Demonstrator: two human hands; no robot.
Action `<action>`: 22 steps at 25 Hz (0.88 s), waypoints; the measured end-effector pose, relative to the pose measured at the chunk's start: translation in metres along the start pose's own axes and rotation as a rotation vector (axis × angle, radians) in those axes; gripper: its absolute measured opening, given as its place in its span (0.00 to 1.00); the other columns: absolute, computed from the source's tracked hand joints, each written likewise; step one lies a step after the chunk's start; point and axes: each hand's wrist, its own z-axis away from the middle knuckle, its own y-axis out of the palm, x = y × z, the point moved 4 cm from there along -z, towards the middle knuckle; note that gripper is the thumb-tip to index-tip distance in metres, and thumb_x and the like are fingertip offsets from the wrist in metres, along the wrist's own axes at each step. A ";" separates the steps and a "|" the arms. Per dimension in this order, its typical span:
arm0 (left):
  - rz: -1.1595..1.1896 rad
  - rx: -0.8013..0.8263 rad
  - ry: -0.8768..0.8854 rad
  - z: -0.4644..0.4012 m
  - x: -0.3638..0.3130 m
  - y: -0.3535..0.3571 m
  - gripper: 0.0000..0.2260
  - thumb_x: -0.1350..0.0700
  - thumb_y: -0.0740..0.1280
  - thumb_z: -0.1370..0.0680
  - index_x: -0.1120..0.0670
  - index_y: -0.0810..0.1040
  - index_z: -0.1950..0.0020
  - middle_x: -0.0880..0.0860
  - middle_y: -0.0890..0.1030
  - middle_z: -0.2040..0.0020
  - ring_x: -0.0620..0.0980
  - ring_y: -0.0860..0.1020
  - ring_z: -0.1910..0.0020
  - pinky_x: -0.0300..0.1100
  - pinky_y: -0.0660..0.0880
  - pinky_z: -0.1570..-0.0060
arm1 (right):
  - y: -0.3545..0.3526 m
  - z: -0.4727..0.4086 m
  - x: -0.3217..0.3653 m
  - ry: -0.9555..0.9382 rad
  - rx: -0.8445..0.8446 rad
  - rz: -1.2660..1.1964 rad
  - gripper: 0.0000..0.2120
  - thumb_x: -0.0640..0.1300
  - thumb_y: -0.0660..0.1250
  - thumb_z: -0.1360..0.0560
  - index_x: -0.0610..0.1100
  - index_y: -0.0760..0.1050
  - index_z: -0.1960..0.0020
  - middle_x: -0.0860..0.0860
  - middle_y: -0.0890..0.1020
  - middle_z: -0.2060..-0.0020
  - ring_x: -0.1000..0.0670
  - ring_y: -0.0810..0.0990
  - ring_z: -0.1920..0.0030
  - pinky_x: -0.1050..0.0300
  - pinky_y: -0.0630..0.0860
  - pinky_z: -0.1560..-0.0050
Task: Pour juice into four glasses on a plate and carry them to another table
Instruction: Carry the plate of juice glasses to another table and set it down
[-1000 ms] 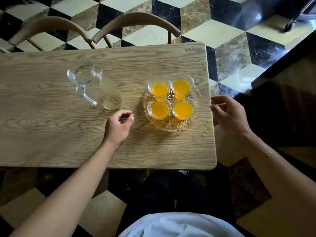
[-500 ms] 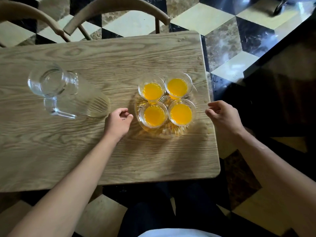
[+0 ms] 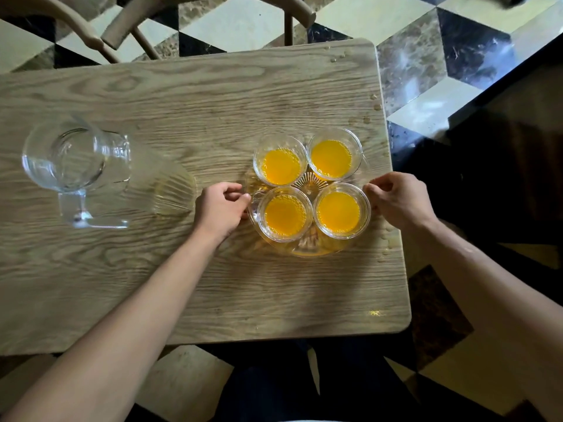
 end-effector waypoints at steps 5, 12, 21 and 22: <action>0.005 0.030 -0.033 -0.003 -0.004 0.003 0.15 0.65 0.75 0.23 0.66 0.80 0.38 0.52 0.81 0.58 0.50 0.83 0.62 0.54 0.87 0.58 | 0.001 -0.003 -0.002 0.039 0.008 -0.054 0.07 0.45 0.74 0.24 0.41 0.86 0.51 0.49 0.87 0.64 0.51 0.87 0.67 0.59 0.84 0.67; -0.114 0.011 -0.040 -0.008 -0.005 0.008 0.10 0.63 0.77 0.26 0.49 0.82 0.58 0.55 0.85 0.57 0.62 0.87 0.54 0.61 0.85 0.50 | -0.002 0.005 0.007 0.033 -0.008 -0.082 0.07 0.40 0.75 0.24 0.47 0.82 0.61 0.48 0.86 0.67 0.51 0.86 0.69 0.66 0.78 0.76; -0.143 -0.034 -0.061 -0.009 -0.005 0.010 0.13 0.65 0.76 0.26 0.48 0.81 0.63 0.52 0.85 0.61 0.56 0.86 0.64 0.59 0.86 0.54 | -0.001 0.003 0.012 0.081 -0.025 -0.053 0.13 0.41 0.75 0.25 0.49 0.79 0.66 0.46 0.86 0.67 0.46 0.87 0.68 0.54 0.85 0.66; -0.146 -0.035 -0.062 -0.008 -0.004 0.010 0.13 0.65 0.76 0.26 0.48 0.81 0.63 0.52 0.85 0.61 0.56 0.86 0.64 0.59 0.86 0.54 | -0.001 0.003 0.011 0.087 -0.028 -0.055 0.12 0.41 0.76 0.25 0.49 0.80 0.66 0.46 0.86 0.67 0.46 0.87 0.68 0.54 0.85 0.66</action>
